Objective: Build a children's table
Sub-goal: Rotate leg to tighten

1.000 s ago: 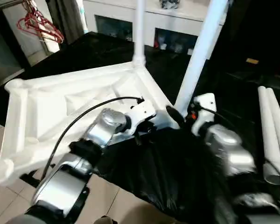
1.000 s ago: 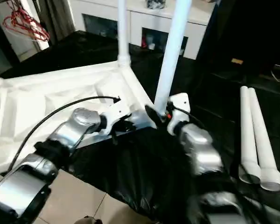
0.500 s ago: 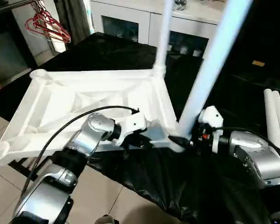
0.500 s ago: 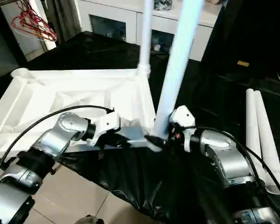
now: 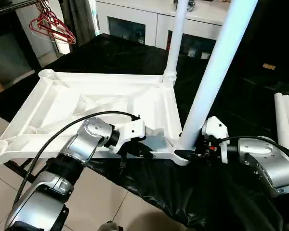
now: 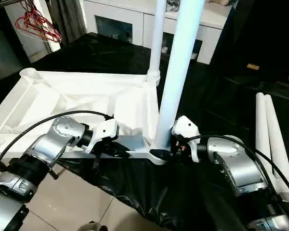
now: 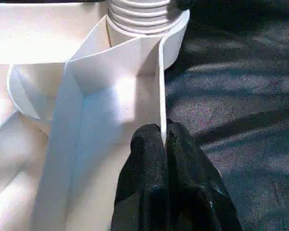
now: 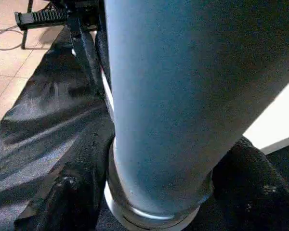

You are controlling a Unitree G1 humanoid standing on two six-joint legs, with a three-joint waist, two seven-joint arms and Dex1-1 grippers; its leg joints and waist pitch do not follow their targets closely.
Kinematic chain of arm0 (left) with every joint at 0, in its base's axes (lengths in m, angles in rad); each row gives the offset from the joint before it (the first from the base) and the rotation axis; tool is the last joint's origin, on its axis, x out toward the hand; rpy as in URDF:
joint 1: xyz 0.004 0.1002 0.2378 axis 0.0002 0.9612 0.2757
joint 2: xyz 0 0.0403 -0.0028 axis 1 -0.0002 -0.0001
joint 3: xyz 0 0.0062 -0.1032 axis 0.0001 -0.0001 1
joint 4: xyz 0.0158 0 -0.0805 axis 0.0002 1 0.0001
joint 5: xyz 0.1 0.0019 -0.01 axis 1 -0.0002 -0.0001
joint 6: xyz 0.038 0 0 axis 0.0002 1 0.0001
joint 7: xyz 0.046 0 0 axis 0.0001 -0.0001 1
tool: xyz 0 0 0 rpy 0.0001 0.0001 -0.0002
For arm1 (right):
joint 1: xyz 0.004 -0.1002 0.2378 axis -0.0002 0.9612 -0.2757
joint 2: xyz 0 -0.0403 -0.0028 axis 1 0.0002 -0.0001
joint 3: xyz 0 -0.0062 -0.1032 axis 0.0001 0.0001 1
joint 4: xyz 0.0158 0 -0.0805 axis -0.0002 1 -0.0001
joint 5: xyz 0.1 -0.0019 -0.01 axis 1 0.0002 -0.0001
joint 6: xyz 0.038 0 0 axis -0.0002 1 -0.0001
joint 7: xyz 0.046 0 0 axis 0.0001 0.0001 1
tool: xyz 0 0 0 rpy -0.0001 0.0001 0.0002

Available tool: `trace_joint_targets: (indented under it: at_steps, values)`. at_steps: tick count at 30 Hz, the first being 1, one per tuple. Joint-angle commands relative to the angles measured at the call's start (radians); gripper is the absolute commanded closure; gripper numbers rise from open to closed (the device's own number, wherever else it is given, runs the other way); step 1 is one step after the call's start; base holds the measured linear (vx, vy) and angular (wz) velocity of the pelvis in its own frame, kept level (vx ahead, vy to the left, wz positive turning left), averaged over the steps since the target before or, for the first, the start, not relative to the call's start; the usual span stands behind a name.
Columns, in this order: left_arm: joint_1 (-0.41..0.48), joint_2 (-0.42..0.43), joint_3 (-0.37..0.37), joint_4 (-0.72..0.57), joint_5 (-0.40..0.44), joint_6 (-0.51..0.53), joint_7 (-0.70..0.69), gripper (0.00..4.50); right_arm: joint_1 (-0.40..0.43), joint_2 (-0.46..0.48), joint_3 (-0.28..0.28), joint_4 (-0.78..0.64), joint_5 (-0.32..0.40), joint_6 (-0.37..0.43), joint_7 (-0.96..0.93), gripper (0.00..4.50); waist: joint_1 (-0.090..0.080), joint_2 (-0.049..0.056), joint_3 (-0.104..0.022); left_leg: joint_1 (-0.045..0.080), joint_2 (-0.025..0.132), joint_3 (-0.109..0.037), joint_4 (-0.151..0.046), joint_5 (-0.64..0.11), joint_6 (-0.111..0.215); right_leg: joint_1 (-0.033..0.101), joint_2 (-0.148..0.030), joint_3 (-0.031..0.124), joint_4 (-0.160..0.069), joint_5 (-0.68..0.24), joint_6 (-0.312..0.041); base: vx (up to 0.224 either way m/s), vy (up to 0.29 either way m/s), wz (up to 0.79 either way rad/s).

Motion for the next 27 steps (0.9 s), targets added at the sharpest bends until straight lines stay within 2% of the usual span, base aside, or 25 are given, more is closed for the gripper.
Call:
trace_joint_targets:
  at_steps: [1, 6, 9, 11, 12, 13, 14, 16, 18, 19, 20, 21, 24, 25, 27]
  values:
    - [-0.011, -0.009, -0.011, -0.054, -0.017, -0.021, -0.023, 4.50, 0.010, -0.004, 0.030, -0.013, -0.020, 0.006, 0.008, 1.85, -0.001, -0.007, -0.074, 0.020, 0.049, -0.014, -0.065, -0.144, 0.064, 0.057, -0.078, 0.047, -0.056, -0.107, -0.235, 0.000, 0.000, 0.00]
    - [-0.015, -0.019, -0.003, -0.044, -0.015, -0.018, 0.003, 4.50, 0.018, 0.006, 0.028, -0.010, -0.015, 0.008, 0.002, 1.85, 0.000, -0.005, -0.073, 0.022, 0.049, -0.014, -0.063, -0.154, 0.062, 0.054, -0.078, 0.047, -0.057, -0.116, -0.237, 0.000, 0.000, 0.00]
    - [-0.032, -0.040, 0.014, -0.002, 0.003, 0.003, 0.083, 4.50, 0.024, 0.054, -0.001, 0.023, -0.005, 0.018, -0.062, 1.85, 0.000, -0.005, -0.072, 0.022, 0.048, -0.014, -0.063, -0.170, 0.054, 0.052, -0.078, 0.048, -0.059, -0.140, -0.233, 0.000, 0.000, 0.00]
    - [-0.049, -0.065, 0.030, 0.038, 0.011, 0.021, 0.148, 4.50, 0.015, 0.102, -0.026, 0.075, -0.018, 0.004, -0.152, 1.86, 0.000, -0.006, -0.068, 0.024, 0.046, -0.014, -0.066, -0.198, 0.036, 0.049, -0.078, 0.048, -0.067, -0.203, -0.218, 0.000, 0.000, 0.00]
    - [-0.072, -0.096, 0.047, 0.078, 0.016, 0.042, 0.216, 4.50, -0.010, 0.164, -0.060, 0.155, -0.039, 0.010, -0.287, 1.86, -0.002, -0.006, -0.067, 0.027, 0.045, -0.015, -0.067, -0.226, 0.021, 0.047, -0.079, 0.047, -0.072, -0.252, -0.208, 0.000, 0.000, 0.00]
    - [-0.084, -0.111, 0.055, 0.099, 0.018, 0.049, 0.249, 4.50, -0.021, 0.191, -0.074, 0.187, -0.043, 0.012, -0.342, 1.86, -0.005, -0.006, -0.065, 0.027, 0.043, -0.014, -0.068, -0.235, 0.013, 0.044, -0.078, 0.047, -0.074, -0.273, -0.204, 0.000, 0.000, 0.00]
    - [-0.100, -0.130, 0.062, 0.123, 0.022, 0.058, 0.289, 4.50, -0.035, 0.229, -0.093, 0.226, -0.045, 0.021, -0.412, 1.86, -0.017, -0.010, -0.066, 0.024, 0.038, -0.020, -0.071, -0.255, -0.013, 0.050, -0.081, 0.044, -0.078, -0.336, -0.183, 0.000, 0.000, 0.00]
    - [-0.115, -0.150, 0.068, 0.148, 0.028, 0.063, 0.335, 4.50, -0.048, 0.264, -0.111, 0.258, -0.040, 0.035, -0.471, 1.86, -0.022, -0.009, -0.065, 0.024, 0.038, -0.021, -0.072, -0.252, -0.014, 0.048, -0.081, 0.044, -0.082, -0.352, -0.170, 0.000, 0.000, 0.00]
    - [-0.150, -0.198, 0.084, 0.195, 0.033, 0.083, 0.425, 4.50, -0.075, 0.331, -0.130, 0.316, -0.058, 0.053, -0.598, 1.86, -0.025, -0.009, -0.063, 0.032, 0.037, -0.020, -0.071, -0.280, -0.013, 0.042, -0.079, 0.045, -0.090, -0.383, -0.162, 0.000, 0.000, 0.00]
    - [-0.150, -0.198, 0.084, 0.195, 0.033, 0.083, 0.425, 4.50, -0.075, 0.331, -0.130, 0.316, -0.058, 0.053, -0.598, 1.86, -0.026, -0.009, -0.062, 0.031, 0.035, -0.019, -0.072, -0.280, -0.012, 0.042, -0.079, 0.044, -0.091, -0.389, -0.159, 0.000, 0.000, 0.00]
    - [-0.169, -0.226, 0.090, 0.220, 0.038, 0.085, 0.476, 4.50, -0.092, 0.370, -0.136, 0.345, -0.076, 0.054, -0.671, 1.86, -0.025, -0.008, -0.063, 0.028, 0.034, -0.019, -0.072, -0.277, -0.008, 0.044, -0.080, 0.045, -0.094, -0.401, -0.150, 0.000, 0.000, 0.00]
    - [-0.174, -0.233, 0.090, 0.227, 0.039, 0.083, 0.488, 4.50, -0.096, 0.380, -0.139, 0.353, -0.080, 0.053, -0.687, 1.86, -0.025, -0.008, -0.063, 0.031, 0.034, -0.019, -0.072, -0.277, -0.010, 0.042, -0.080, 0.045, -0.095, -0.406, -0.145, 0.000, 0.000, 0.00]
    - [-0.187, -0.256, 0.082, 0.248, 0.044, 0.070, 0.493, 4.50, -0.114, 0.423, -0.148, 0.376, -0.082, 0.030, -0.718, 1.86, -0.026, -0.006, -0.063, 0.029, 0.036, -0.022, -0.076, -0.278, -0.008, 0.044, -0.079, 0.045, -0.094, -0.396, -0.140, 0.000, 0.000, 0.00]
    - [-0.191, -0.262, 0.081, 0.256, 0.046, 0.065, 0.494, 4.50, -0.119, 0.433, -0.152, 0.382, -0.082, 0.024, -0.723, 1.51, -0.025, -0.004, -0.063, 0.028, 0.037, -0.023, -0.077, -0.281, -0.009, 0.045, -0.079, 0.045, -0.093, -0.391, -0.142, 0.000, 0.000, 0.00]
    - [-0.193, -0.265, 0.080, 0.264, 0.049, 0.060, 0.490, 4.50, -0.122, 0.436, -0.150, 0.382, -0.082, 0.021, -0.711, 1.16, -0.025, -0.001, -0.063, 0.031, 0.038, -0.022, -0.078, -0.294, -0.009, 0.042, -0.079, 0.046, -0.093, -0.377, -0.146, 0.000, 0.000, 0.00]
